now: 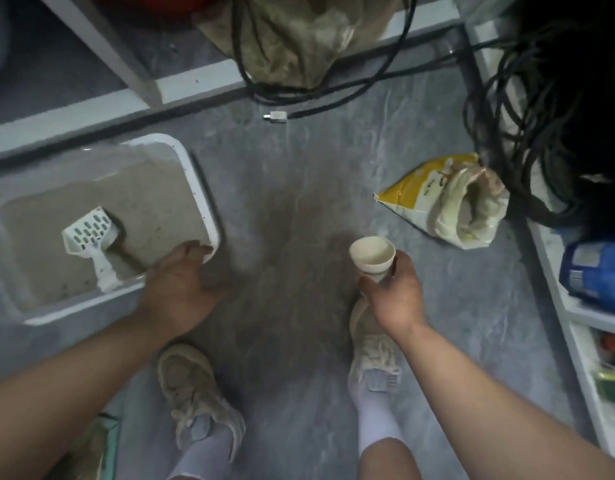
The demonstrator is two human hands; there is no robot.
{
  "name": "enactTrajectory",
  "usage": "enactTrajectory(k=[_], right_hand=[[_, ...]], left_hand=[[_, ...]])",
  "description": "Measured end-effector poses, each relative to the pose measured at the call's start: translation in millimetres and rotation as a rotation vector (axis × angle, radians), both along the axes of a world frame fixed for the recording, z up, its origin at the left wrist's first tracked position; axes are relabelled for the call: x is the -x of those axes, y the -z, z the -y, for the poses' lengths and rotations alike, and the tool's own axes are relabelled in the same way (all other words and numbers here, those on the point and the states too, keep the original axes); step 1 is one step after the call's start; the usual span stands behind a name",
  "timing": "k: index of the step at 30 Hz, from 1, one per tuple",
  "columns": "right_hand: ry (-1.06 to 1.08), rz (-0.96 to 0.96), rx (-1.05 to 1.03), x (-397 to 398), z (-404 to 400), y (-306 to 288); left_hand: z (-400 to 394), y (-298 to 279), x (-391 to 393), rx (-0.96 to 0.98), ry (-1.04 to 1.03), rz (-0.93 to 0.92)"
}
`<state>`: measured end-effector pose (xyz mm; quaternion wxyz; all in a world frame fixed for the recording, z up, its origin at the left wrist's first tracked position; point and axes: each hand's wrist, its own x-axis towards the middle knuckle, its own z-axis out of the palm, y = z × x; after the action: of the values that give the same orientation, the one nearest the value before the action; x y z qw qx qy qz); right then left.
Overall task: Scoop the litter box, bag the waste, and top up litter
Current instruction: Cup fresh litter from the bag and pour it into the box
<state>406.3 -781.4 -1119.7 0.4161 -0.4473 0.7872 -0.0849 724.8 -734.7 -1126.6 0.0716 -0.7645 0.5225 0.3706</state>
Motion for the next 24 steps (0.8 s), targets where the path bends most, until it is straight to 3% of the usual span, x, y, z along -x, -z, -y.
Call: enactTrajectory(k=[3,14,20,24], right_hand=[[0.017,-0.041,-0.019,51.1,6.3,11.4],[-0.047,-0.349,-0.044,210.6,80.9,19.9],[-0.369,-0.51,-0.136,235.4,128.5,42.5],[-0.378,-0.468,-0.289,232.4,153.6,65.2]], left_hand=[[16.6,12.1,61.0,0.019,0.099,-0.05],[106.7,10.3,304.7,-0.116,0.058,-0.276],[140.4,12.5,367.6,-0.104,-0.012,-0.375],[145.3,25.1,374.9,-0.129,0.013,-0.354]])
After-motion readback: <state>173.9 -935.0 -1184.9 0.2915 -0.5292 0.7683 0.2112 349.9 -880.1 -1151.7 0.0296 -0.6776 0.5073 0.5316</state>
